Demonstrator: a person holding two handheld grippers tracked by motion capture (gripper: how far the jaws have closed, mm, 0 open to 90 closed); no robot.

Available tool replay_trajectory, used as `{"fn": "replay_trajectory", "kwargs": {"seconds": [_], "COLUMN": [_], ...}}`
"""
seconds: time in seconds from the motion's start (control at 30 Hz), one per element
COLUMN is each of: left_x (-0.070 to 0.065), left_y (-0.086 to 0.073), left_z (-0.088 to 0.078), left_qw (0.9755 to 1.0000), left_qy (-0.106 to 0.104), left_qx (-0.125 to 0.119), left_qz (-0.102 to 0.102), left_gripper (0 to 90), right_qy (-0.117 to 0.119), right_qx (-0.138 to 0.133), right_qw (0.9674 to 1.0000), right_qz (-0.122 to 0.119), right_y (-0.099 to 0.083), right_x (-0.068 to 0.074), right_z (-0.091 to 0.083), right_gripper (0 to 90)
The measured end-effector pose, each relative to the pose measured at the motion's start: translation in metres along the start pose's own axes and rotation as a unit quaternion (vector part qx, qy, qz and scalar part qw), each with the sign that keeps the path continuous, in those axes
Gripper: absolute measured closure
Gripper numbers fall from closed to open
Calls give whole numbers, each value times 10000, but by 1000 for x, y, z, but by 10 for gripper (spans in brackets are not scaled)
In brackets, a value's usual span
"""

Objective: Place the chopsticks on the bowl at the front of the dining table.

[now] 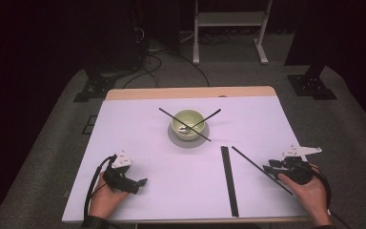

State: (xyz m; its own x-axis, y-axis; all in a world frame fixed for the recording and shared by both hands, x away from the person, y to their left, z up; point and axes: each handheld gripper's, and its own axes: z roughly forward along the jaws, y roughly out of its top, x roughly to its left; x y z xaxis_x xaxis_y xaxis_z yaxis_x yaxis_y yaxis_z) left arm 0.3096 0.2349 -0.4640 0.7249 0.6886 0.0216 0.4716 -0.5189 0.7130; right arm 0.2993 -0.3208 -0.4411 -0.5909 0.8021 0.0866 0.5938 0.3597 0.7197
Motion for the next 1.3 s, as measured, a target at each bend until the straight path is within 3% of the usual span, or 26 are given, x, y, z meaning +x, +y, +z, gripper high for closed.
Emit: {"fn": "replay_trajectory", "kwargs": {"seconds": [0.2, 0.83, 1.3], "left_x": [0, 0, 0], "left_y": [0, 0, 0], "left_z": [0, 0, 0], "left_qw": [10000, 10000, 10000], "left_qy": [0, 1, 0], "left_qx": [-1, -1, 0], "left_qz": [0, 0, 2], "left_gripper": [0, 0, 0], "right_qy": [117, 166, 39], "right_qx": [10, 226, 309], "right_qw": [9999, 9995, 9992], "right_qz": [-75, -140, -244], "right_y": [7, 16, 15], "right_x": [2, 5, 8], "right_z": [7, 29, 33], "right_gripper": [681, 759, 828]}}
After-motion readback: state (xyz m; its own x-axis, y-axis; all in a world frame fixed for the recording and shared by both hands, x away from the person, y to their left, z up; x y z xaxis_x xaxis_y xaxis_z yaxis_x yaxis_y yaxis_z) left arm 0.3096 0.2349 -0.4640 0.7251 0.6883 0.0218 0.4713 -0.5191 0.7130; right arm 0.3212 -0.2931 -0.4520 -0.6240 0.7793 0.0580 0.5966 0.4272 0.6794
